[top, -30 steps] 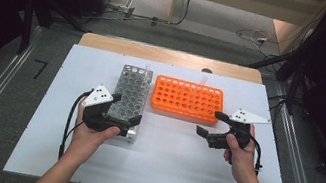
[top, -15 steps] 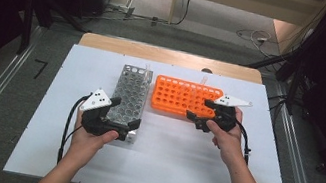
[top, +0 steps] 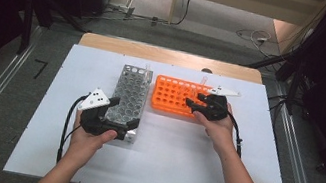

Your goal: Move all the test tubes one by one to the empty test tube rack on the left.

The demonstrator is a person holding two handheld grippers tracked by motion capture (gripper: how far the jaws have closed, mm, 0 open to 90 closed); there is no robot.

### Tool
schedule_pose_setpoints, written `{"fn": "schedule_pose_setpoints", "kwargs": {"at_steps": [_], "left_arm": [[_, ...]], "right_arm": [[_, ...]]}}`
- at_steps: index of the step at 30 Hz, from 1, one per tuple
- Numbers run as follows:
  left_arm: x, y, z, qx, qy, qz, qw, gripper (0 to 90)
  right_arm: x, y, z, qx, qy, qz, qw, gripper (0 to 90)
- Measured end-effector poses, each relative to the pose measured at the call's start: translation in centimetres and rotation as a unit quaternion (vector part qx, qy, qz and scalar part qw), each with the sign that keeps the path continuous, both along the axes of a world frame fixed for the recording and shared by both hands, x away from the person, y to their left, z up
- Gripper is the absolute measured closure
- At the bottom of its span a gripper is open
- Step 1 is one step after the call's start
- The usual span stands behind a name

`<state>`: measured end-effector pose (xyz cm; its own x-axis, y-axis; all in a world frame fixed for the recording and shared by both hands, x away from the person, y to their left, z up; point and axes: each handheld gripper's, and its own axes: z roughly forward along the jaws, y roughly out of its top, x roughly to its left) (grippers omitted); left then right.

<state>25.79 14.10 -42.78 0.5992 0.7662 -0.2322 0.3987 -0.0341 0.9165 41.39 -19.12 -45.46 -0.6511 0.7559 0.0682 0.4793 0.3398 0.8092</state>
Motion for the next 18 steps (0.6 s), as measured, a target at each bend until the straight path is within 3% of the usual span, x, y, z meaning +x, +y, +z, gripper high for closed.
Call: {"fn": "schedule_pose_setpoints", "kwargs": {"at_steps": [6,12,15,18], "left_arm": [[0.0,0.1,0.0,-0.001,-0.001,0.001,1.0000,0.0],[0.1,-0.1,-0.1,-0.001,0.000,-0.002,1.0000,0.0],[0.0,-0.2,-0.1,0.000,0.000,-0.002,1.0000,0.0],[0.1,-0.1,-0.1,-0.001,0.000,-0.002,1.0000,0.0]], "right_arm": [[0.9,0.0,-1.0,-0.005,0.011,-0.015,0.9998,54.0],[0.9,0.8,-1.0,-0.016,-0.010,-0.011,0.9998,58.7],[0.9,1.2,-1.2,-0.033,-0.019,-0.011,0.9992,63.4],[0.9,1.3,-1.3,-0.034,-0.023,-0.019,0.9990,70.7]]}}
